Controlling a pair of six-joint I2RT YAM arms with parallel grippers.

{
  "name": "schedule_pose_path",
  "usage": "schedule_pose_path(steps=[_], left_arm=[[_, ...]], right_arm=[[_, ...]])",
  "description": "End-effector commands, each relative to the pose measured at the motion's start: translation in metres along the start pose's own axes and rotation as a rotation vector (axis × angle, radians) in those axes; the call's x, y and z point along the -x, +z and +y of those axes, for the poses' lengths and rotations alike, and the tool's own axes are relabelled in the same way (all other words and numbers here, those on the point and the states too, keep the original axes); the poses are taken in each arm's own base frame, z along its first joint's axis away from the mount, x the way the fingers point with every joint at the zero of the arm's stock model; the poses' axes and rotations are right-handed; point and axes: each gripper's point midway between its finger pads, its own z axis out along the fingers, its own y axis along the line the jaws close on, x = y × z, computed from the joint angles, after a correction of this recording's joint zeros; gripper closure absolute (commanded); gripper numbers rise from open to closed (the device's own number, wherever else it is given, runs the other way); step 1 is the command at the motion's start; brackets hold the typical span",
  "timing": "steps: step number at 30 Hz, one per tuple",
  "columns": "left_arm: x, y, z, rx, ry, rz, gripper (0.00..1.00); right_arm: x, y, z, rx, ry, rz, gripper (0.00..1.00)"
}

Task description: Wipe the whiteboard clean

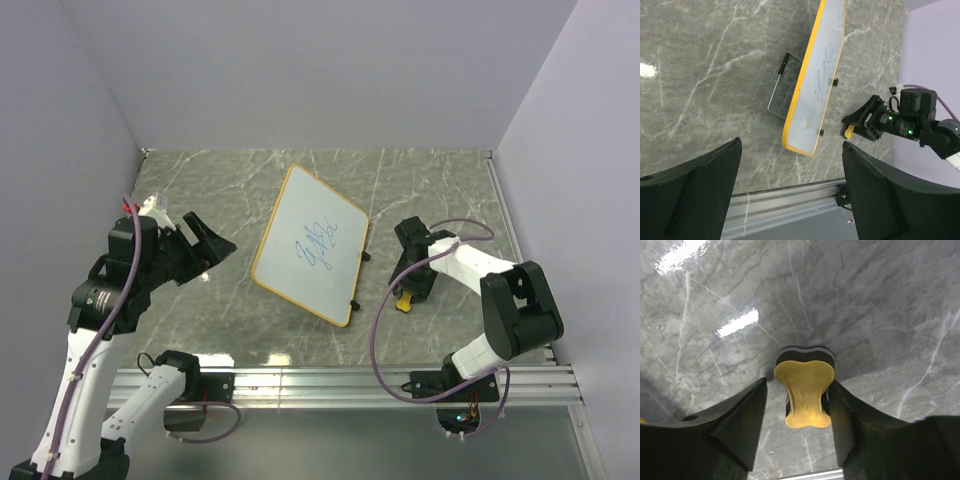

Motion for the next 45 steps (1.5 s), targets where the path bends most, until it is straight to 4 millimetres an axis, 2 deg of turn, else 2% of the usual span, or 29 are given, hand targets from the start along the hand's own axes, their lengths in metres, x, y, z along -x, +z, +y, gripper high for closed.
schedule_pose_path(steps=[1, 4, 6, 7, 10, 16, 18, 21, 22, 24, 25, 26, 27, 28, 29, 30, 31, 32, 33, 34, 35, 36, 37, 38, 39, 40, 41, 42, 45], left_arm=[[0.010, 0.000, -0.005, 0.008, 0.023, -0.020, 0.14], [0.015, 0.004, -0.007, 0.012, 0.015, -0.024, 0.15], [0.017, 0.007, -0.008, 0.009, 0.013, -0.027, 0.15], [0.017, 0.008, -0.009, 0.007, 0.014, -0.027, 0.15], [0.023, 0.016, -0.014, -0.008, 0.027, -0.026, 0.14], [0.043, 0.043, -0.027, -0.026, 0.080, -0.028, 0.16], [0.052, 0.059, -0.032, -0.022, 0.102, -0.025, 0.19], [0.064, 0.083, -0.038, -0.028, 0.124, -0.027, 0.25], [0.065, 0.090, -0.041, -0.040, 0.135, -0.023, 0.27], [0.068, 0.114, -0.043, -0.060, 0.143, -0.013, 0.30], [0.065, 0.122, -0.048, -0.096, 0.148, 0.007, 0.32], [0.060, 0.137, -0.046, -0.108, 0.146, 0.043, 0.34], [0.061, 0.149, -0.052, -0.148, 0.159, 0.035, 0.36], [0.053, 0.164, -0.051, -0.161, 0.157, 0.077, 0.37], [0.054, 0.172, -0.053, -0.173, 0.157, 0.082, 0.38], [0.057, 0.179, -0.057, -0.193, 0.163, 0.079, 0.38], [0.050, 0.193, -0.058, -0.202, 0.161, 0.119, 0.39], [0.053, 0.198, -0.065, -0.223, 0.170, 0.119, 0.39], [0.053, 0.204, -0.069, -0.238, 0.177, 0.126, 0.39], [0.044, 0.218, -0.067, -0.230, 0.184, 0.165, 0.40], [0.048, 0.223, -0.075, -0.241, 0.195, 0.169, 0.41], [0.042, 0.229, -0.071, -0.221, 0.190, 0.205, 0.42], [0.031, 0.244, -0.067, -0.204, 0.190, 0.253, 0.48], [0.034, 0.246, -0.075, -0.221, 0.202, 0.260, 0.52], [0.031, 0.250, -0.076, -0.217, 0.208, 0.273, 0.56], [0.023, 0.257, -0.075, -0.214, 0.221, 0.299, 0.64], [0.023, 0.259, -0.079, -0.218, 0.231, 0.298, 0.70], [0.019, 0.264, -0.076, -0.211, 0.233, 0.315, 0.89], [0.013, 0.263, -0.073, -0.178, 0.230, 0.356, 0.96]], right_arm=[[0.009, 0.001, 0.001, 0.003, -0.017, -0.049, 0.42], [0.010, 0.001, -0.002, -0.002, -0.033, -0.059, 0.51], [0.012, -0.001, 0.000, 0.003, -0.043, -0.062, 0.67], [0.012, -0.002, 0.000, 0.001, -0.056, -0.060, 0.80], [0.015, -0.005, 0.001, 0.003, -0.067, -0.065, 1.00], [0.025, -0.025, 0.012, 0.061, -0.099, -0.097, 1.00], [0.032, -0.037, 0.023, 0.109, -0.114, -0.114, 1.00], [0.041, -0.063, 0.049, 0.233, -0.163, -0.128, 1.00], [0.045, -0.079, 0.066, 0.309, -0.177, -0.121, 1.00], [0.049, -0.094, 0.081, 0.373, -0.202, -0.116, 1.00], [0.058, -0.109, 0.094, 0.421, -0.211, -0.133, 1.00], [0.056, -0.118, 0.104, 0.465, -0.228, -0.114, 1.00], [0.056, -0.119, 0.109, 0.472, -0.241, -0.093, 1.00], [0.063, -0.133, 0.120, 0.513, -0.253, -0.106, 1.00], [0.064, -0.140, 0.127, 0.546, -0.266, -0.095, 1.00], [0.064, -0.139, 0.131, 0.547, -0.281, -0.078, 1.00], [0.070, -0.149, 0.139, 0.572, -0.290, -0.094, 1.00], [0.069, -0.153, 0.145, 0.600, -0.301, -0.084, 1.00], [0.072, -0.150, 0.149, 0.606, -0.310, -0.080, 1.00], [0.074, -0.154, 0.154, 0.622, -0.316, -0.084, 1.00], [0.075, -0.154, 0.157, 0.630, -0.318, -0.077, 1.00], [0.075, -0.153, 0.163, 0.641, -0.322, -0.060, 1.00], [0.075, -0.153, 0.166, 0.647, -0.322, -0.050, 1.00], [0.074, -0.153, 0.168, 0.650, -0.320, -0.042, 1.00], [0.073, -0.154, 0.172, 0.665, -0.318, -0.029, 1.00], [0.074, -0.156, 0.175, 0.676, -0.313, -0.031, 1.00], [0.074, -0.157, 0.179, 0.690, -0.315, -0.037, 1.00], [0.071, -0.158, 0.184, 0.702, -0.315, -0.027, 1.00], [0.067, -0.162, 0.198, 0.735, -0.309, -0.005, 1.00]])
